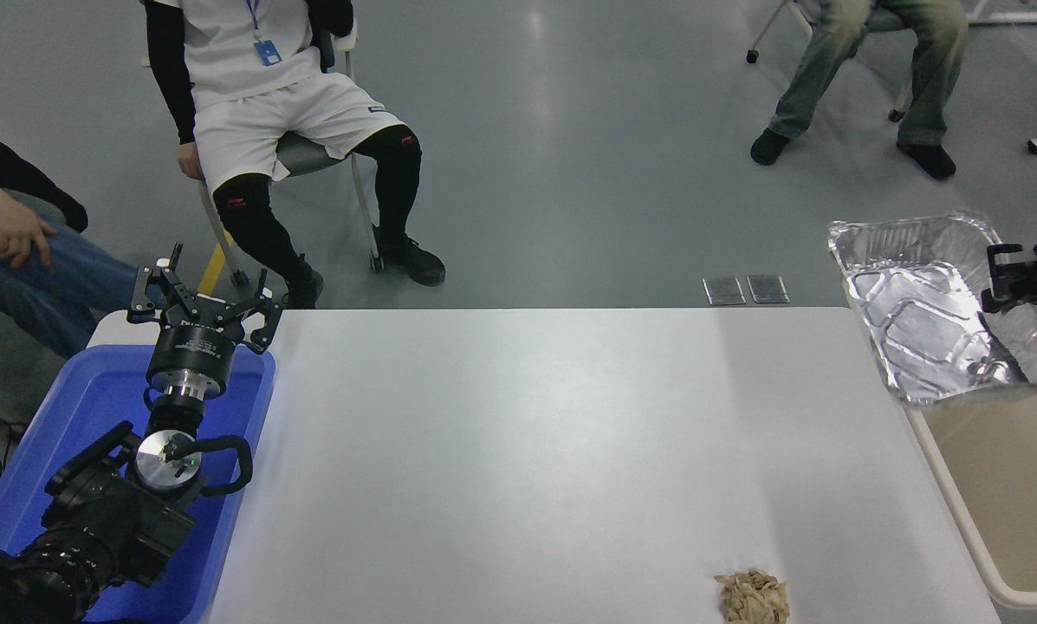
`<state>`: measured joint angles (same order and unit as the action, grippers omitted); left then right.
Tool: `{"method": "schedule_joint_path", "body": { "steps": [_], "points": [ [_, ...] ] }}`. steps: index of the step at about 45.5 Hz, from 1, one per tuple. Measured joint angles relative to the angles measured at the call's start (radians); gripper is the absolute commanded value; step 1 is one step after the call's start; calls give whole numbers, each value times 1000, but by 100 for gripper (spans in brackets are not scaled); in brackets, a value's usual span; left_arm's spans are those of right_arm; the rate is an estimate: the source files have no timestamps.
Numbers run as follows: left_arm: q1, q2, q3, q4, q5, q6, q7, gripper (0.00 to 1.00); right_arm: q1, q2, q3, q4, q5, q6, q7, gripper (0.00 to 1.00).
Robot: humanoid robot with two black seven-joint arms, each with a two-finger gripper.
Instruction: Pick up foil plate and place in dustbin
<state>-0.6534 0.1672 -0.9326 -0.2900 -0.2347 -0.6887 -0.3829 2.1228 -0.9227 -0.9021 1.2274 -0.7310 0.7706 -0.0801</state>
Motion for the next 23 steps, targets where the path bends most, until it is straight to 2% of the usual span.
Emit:
{"method": "schedule_joint_path", "body": {
  "steps": [23],
  "points": [
    [0,0,0,0,0,0,1,99,158,13,-100,25,15,13,-4,0]
  ]
}}
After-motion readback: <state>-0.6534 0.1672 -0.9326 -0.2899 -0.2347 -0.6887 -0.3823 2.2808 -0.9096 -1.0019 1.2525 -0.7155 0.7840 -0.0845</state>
